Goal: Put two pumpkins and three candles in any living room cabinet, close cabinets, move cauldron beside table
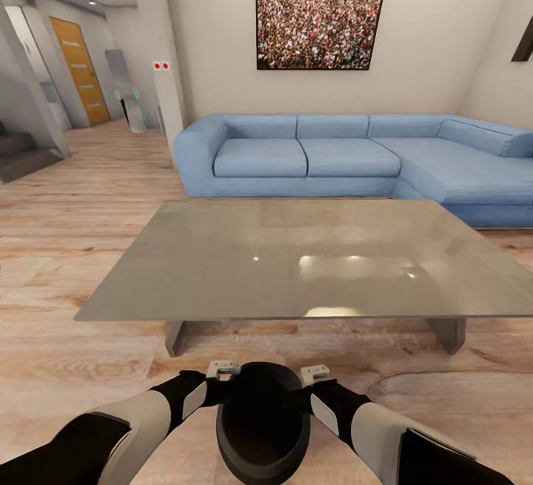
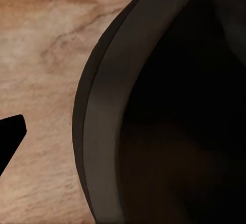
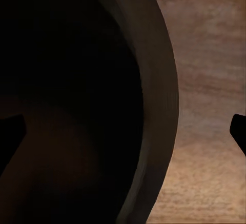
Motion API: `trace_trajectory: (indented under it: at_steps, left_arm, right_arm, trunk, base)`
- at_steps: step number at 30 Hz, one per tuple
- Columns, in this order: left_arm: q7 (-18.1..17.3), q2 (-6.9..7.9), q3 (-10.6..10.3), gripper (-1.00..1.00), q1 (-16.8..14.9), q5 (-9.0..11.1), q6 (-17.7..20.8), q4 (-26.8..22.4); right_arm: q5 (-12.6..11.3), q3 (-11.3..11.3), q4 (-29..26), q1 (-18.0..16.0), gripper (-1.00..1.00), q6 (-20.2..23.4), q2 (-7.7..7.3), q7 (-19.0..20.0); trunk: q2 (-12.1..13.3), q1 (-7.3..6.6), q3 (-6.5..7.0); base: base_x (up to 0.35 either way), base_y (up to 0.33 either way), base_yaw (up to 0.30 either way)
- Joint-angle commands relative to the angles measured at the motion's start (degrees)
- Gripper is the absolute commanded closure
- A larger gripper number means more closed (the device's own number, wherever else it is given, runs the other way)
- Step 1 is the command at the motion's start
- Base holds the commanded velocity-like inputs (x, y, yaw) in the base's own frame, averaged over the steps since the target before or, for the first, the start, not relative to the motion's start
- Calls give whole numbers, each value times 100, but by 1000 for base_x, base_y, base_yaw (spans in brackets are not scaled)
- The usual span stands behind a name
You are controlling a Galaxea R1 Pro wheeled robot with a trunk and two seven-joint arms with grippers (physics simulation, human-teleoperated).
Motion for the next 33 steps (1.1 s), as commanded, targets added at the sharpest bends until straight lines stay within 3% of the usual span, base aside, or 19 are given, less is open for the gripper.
trace_trajectory:
  at_steps: [1,8,14,19,24,29,30,33]
  left_arm:
    - [-18,0,-49,-100,-7,59,11,13]
    - [-22,0,-46,-100,-7,59,64,13]
    - [-18,-2,-43,-100,-7,59,373,0]
    - [-18,4,-41,-100,-7,59,430,-4]
    - [-25,5,-32,-100,-7,59,477,2]
    - [-26,5,-30,-100,-7,59,730,-23]
    - [-27,5,-14,-100,-7,59,957,-37]
    - [-27,5,37,-100,-9,59,1106,-44]
  right_arm:
    - [-39,43,-3,-4,-100,24,-1,-12]
    - [-39,42,-3,-4,-100,220,-2,-32]
    - [-39,42,-3,-4,-100,308,-2,-38]
    - [-39,42,-3,-4,-100,351,-8,-41]
    - [-56,42,-3,-4,-100,829,-14,-50]
    - [-60,42,-3,-6,-100,903,-14,-50]
    - [-62,42,-3,-7,-100,1041,-15,-47]
    - [-64,42,-5,-10,-100,1256,-17,-41]
  trunk:
    - [-2,-2,-5]
    - [-2,-2,-5]
    - [-2,-2,-5]
    - [4,-15,106]
    - [11,-27,217]
    - [50,-56,324]
    - [90,-78,342]
    - [130,-100,360]
  base:
    - [-128,0,0]
    - [-141,0,0]
    - [-11,0,0]
    - [0,0,0]
    - [0,0,0]
    - [0,0,0]
    - [0,0,0]
    - [0,0,0]
